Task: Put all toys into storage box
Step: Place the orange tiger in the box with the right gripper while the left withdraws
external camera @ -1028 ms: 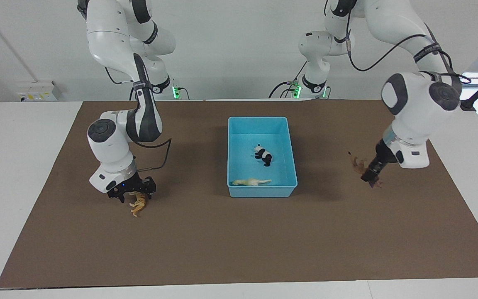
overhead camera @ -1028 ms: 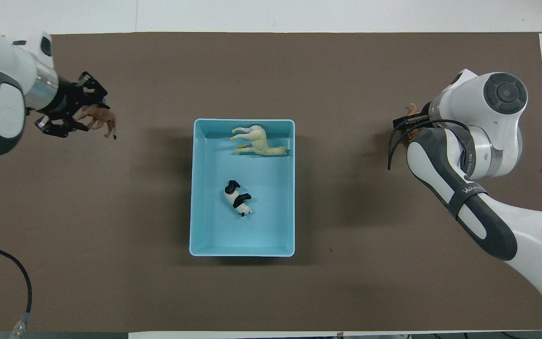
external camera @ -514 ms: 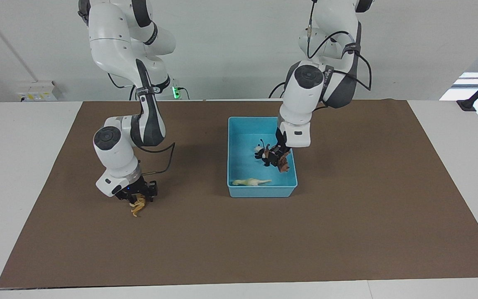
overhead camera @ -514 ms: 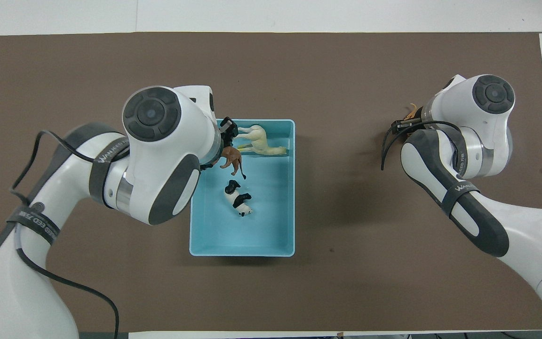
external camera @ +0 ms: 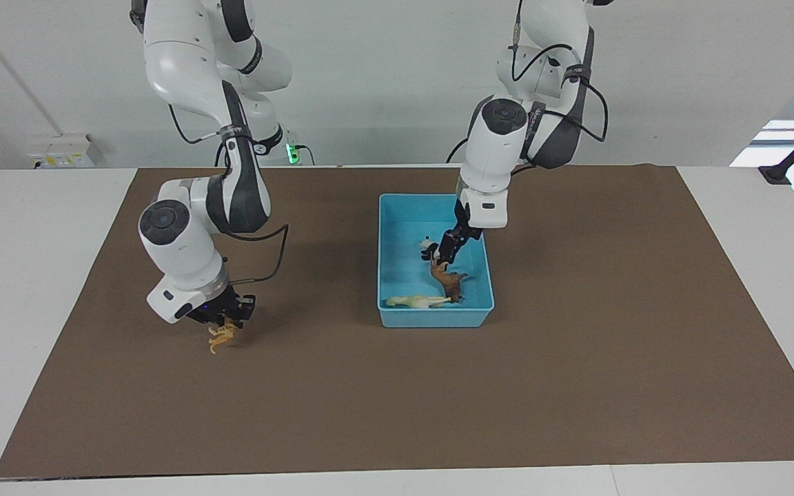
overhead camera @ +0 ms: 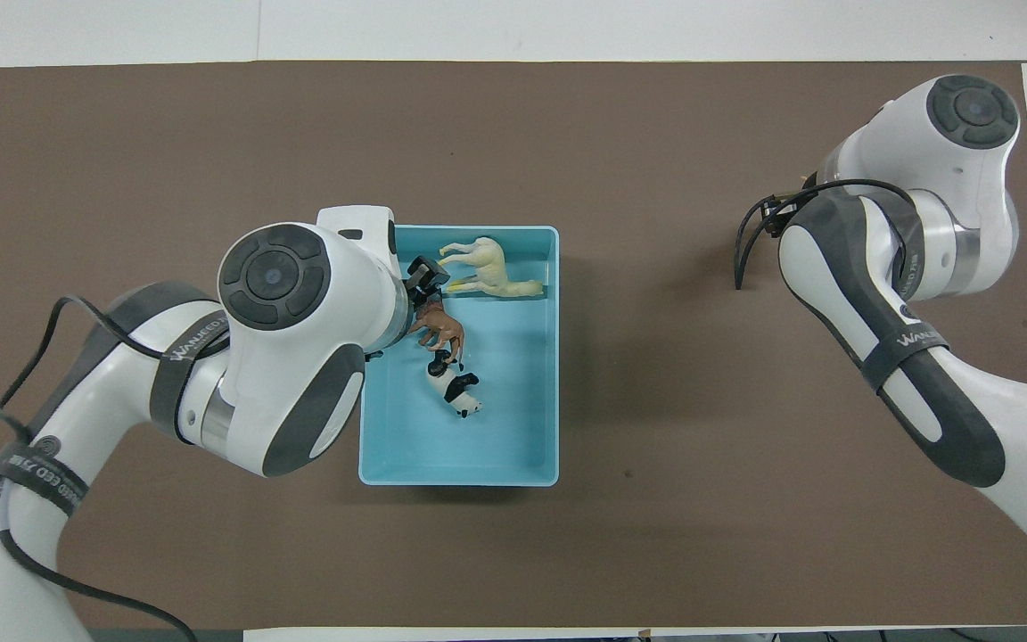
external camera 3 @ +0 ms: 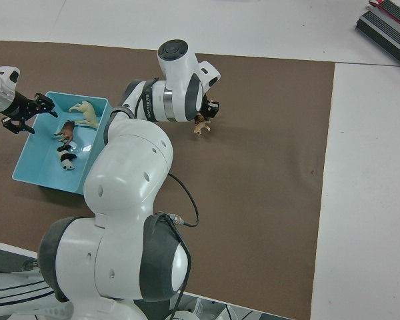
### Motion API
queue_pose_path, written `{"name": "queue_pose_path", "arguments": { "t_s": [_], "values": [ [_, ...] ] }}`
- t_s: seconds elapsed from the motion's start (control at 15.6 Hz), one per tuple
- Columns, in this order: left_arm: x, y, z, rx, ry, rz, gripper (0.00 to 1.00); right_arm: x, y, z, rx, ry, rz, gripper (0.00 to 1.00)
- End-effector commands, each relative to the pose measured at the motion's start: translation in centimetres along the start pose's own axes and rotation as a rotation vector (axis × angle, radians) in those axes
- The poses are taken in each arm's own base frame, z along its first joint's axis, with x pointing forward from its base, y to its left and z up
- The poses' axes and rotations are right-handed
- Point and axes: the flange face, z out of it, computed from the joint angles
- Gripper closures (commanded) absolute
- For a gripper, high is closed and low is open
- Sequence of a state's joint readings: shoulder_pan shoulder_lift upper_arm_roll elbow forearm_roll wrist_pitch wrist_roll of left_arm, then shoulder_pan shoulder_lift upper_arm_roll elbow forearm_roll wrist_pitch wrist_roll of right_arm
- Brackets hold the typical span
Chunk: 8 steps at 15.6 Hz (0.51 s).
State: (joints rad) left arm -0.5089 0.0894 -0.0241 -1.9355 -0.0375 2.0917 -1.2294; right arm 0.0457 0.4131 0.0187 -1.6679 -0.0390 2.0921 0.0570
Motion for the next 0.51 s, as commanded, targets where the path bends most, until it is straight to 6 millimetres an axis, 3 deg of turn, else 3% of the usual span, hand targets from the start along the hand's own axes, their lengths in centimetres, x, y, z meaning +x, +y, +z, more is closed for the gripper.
{"name": "queue_pose_path", "arguments": {
  "t_s": [0.0, 0.13, 0.19, 0.26, 0.32, 0.45],
  "values": [
    [5.1, -5.5, -8.1, -0.001, 0.007, 0.037, 0.00, 0.2, -2.9, -4.3, 0.007, 0.011, 0.082, 1.00],
    [9.3, -9.6, -11.5, 0.010, 0.006, 0.115, 0.00, -0.1, -7.7, -7.3, -0.003, -0.015, 0.161, 1.00],
    [11.4, -11.3, -13.0, 0.030, -0.007, 0.153, 0.00, -0.7, -11.2, -8.5, -0.012, -0.024, 0.199, 1.00],
    [13.0, -12.7, -14.1, 0.048, -0.027, 0.209, 0.00, -1.8, -15.6, -8.7, -0.020, -0.020, 0.225, 1.00],
    [14.7, -14.0, -15.0, 0.062, -0.042, 0.275, 0.00, -2.6, -18.7, -8.9, -0.015, -0.015, 0.246, 1.00],
    [16.7, -15.8, -15.5, 0.075, -0.065, 0.418, 0.00, -4.1, -23.0, -9.3, -0.003, -0.007, 0.279, 1.00]
  ]
}}
